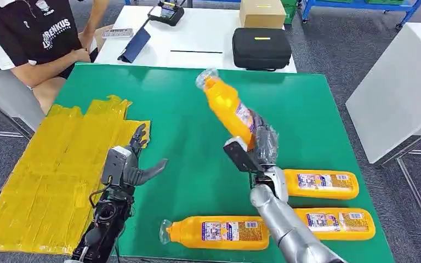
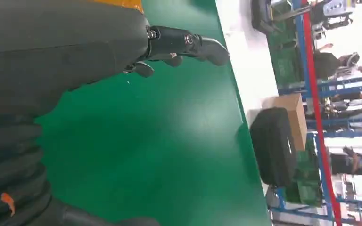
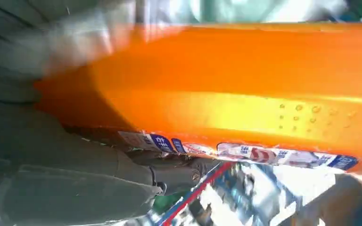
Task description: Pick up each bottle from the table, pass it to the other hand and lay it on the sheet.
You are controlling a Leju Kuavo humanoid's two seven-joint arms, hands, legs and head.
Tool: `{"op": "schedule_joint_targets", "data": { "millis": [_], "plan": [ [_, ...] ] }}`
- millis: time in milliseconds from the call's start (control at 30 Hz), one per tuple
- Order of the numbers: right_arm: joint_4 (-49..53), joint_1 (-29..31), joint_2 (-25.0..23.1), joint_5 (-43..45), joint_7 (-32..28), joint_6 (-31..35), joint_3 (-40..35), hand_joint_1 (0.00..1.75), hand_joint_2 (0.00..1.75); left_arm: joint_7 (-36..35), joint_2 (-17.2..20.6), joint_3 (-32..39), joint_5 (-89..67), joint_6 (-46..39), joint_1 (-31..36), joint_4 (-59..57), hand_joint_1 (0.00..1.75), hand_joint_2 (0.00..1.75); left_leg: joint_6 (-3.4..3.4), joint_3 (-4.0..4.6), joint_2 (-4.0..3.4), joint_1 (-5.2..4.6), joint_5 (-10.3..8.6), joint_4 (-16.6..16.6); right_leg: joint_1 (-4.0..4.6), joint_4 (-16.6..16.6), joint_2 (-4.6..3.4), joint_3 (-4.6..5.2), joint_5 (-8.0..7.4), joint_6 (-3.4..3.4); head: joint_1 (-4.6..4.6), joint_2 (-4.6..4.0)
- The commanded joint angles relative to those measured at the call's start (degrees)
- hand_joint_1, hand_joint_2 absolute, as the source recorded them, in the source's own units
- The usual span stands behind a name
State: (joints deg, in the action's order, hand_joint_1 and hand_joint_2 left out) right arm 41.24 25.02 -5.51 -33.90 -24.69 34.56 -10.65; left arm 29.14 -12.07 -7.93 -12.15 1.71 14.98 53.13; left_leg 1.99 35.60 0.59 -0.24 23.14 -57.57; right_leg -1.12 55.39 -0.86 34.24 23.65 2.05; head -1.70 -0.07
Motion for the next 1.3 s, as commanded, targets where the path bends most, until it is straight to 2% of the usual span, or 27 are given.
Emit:
{"op": "schedule_joint_targets", "data": {
  "millis": [33, 100, 233, 367, 533, 800, 1100, 1300],
  "plan": [
    [7.5, -2.0, -3.4, 4.7, -4.3, 0.3, 7.1, 1.75, 1.75, -0.5, 1.6, -3.2, -0.6, 0.0, 0.9, 1.3, 0.0, 1.75, -0.1, -0.08, -0.05, 0.02, 0.09, 0.0, 0.03, 0.0, 0.03, -0.08, 0.07, -0.09, 0.02, 0.0],
    [10.1, -3.1, -4.7, 9.0, -8.2, -4.2, 7.2, 1.75, 1.75, -0.5, 1.9, -5.4, -1.6, 0.5, 1.6, 2.8, 0.0, 1.75, -0.12, -0.07, -0.04, 0.01, 0.1, 0.0, 0.03, 0.0, 0.05, -0.07, 0.1, -0.11, 0.0, 0.0],
    [13.5, -4.4, -6.1, 11.0, -8.8, -9.5, 5.0, 1.75, 1.75, -2.7, 1.7, -9.1, -2.8, 2.5, 4.1, 6.4, 0.0, 1.75, -0.13, 0.06, -0.01, 0.05, 0.09, -0.1, 0.06, 0.1, 0.07, 0.06, 0.09, -0.12, 0.0, 0.0],
    [13.3, -4.4, -6.4, 11.1, -8.8, -10.1, 4.4, 1.75, 1.75, -3.1, 1.7, -9.7, -2.8, 2.8, 4.5, 7.1, 0.0, 1.75, -0.1, 0.04, 0.01, 0.03, 0.05, 0.0, 0.03, 0.0, 0.09, 0.04, 0.06, -0.09, 0.0, 0.0],
    [9.2, -3.1, -7.1, 9.0, -8.8, -14.5, 0.3, 1.75, 1.75, -4.1, 2.5, -12.6, -2.8, 4.0, 6.6, 10.6, 0.0, 1.75, -0.17, -0.14, -0.1, 0.06, 0.17, -0.1, 0.08, 0.1, 0.03, -0.12, 0.15, -0.15, 0.0, 0.0],
    [3.4, -3.5, -8.4, 3.9, -7.0, -14.2, -7.0, 1.75, 1.75, -6.8, 0.1, -16.7, -1.6, 6.6, 13.1, 7.9, 0.0, 1.75, -0.14, -0.05, 0.06, 0.08, 0.09, 0.0, 0.09, 0.0, 0.17, -0.08, 0.11, -0.13, 0.0, 0.0],
    [1.2, -3.7, -8.8, 2.7, -6.2, -14.7, -8.7, 1.75, 1.75, -6.7, 0.4, -17.2, -0.3, 6.7, 13.4, 7.1, 0.0, 1.75, -0.17, -0.25, 0.01, 0.05, 0.14, 0.0, 0.07, 0.0, 0.17, -0.25, 0.17, -0.16, 0.02, 0.0],
    [1.6, -5.4, -8.7, -1.0, -5.6, -12.3, -11.0, 1.75, 1.75, -6.2, -0.5, -17.3, 0.7, 7.1, 14.3, 4.0, 0.0, 1.75, -0.12, -0.08, 0.08, 0.07, 0.07, 0.0, 0.08, -0.1, 0.19, -0.09, 0.1, -0.11, 0.02, 0.0]
  ]
}}
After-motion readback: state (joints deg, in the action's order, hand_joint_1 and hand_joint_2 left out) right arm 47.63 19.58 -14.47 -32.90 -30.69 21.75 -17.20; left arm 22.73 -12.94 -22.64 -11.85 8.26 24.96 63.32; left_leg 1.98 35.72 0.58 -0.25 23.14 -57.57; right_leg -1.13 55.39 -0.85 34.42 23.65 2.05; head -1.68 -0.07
